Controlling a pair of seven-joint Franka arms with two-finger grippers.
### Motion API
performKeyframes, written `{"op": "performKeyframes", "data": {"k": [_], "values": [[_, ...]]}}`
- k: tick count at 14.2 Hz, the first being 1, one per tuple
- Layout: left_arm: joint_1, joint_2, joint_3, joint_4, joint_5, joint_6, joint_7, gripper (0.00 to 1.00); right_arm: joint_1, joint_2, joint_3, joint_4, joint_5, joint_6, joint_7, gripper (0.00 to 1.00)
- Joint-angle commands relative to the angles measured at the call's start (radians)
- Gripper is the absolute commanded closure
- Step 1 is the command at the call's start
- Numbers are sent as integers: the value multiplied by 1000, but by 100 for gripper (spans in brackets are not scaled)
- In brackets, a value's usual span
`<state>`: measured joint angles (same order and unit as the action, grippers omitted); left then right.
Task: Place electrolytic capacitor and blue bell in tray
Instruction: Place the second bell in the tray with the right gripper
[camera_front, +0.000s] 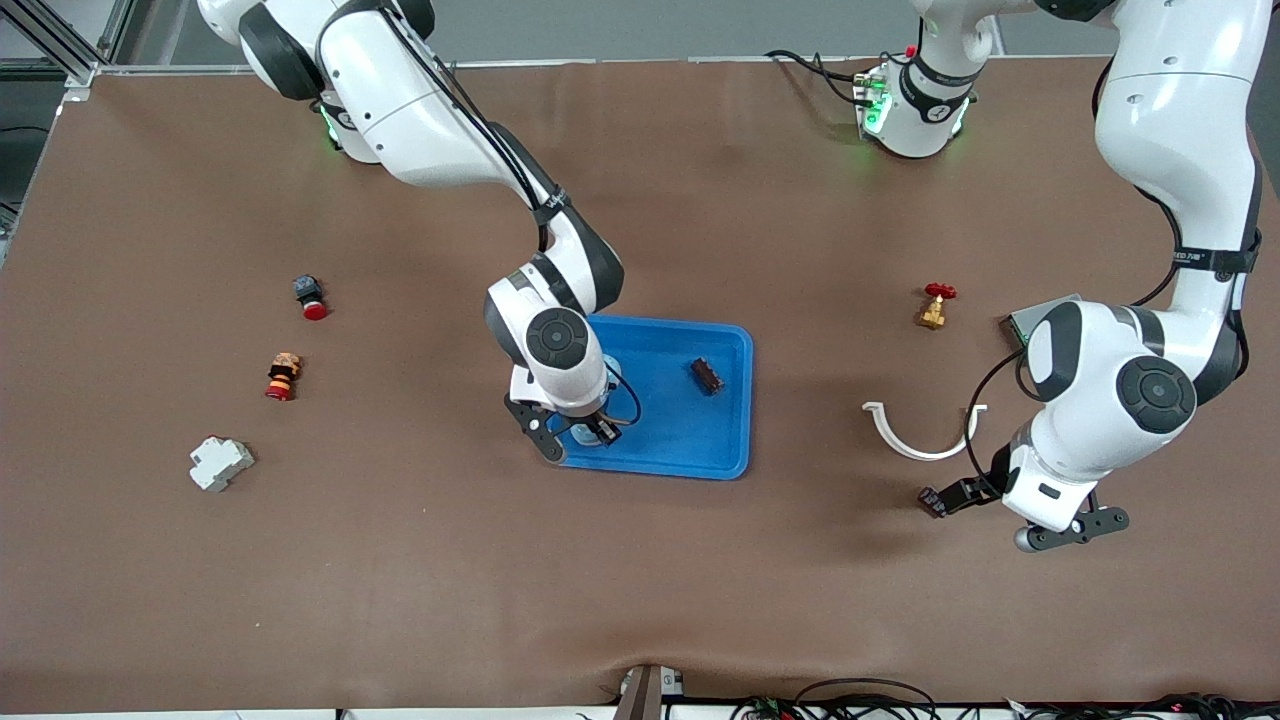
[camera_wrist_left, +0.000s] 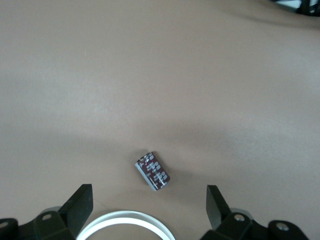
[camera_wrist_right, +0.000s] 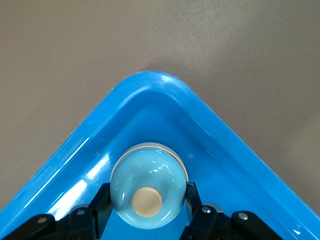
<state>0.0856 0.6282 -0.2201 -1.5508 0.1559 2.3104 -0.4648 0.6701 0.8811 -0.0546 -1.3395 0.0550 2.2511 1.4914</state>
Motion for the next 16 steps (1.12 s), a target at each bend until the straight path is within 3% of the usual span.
{"op": "performKeyframes", "data": {"k": [1, 8, 9, 10, 16], "values": [[-4, 1, -5, -31, 17, 3, -246, 0, 8, 27, -8, 37, -18, 4, 24, 100], [-18, 79, -1, -34, 66, 121, -321, 0, 11, 32, -8, 36, -38, 13, 26, 100], [-17, 85, -1, -47, 88, 150, -325, 0, 16, 32, -8, 34, -58, 13, 26, 16], [-15, 96, 1, -58, 96, 193, -325, 0, 19, 32, -8, 33, -87, 15, 26, 0], [-6, 113, 4, -107, 97, 303, -327, 0, -52, -34, 2, 31, -95, -13, -40, 0]]}}
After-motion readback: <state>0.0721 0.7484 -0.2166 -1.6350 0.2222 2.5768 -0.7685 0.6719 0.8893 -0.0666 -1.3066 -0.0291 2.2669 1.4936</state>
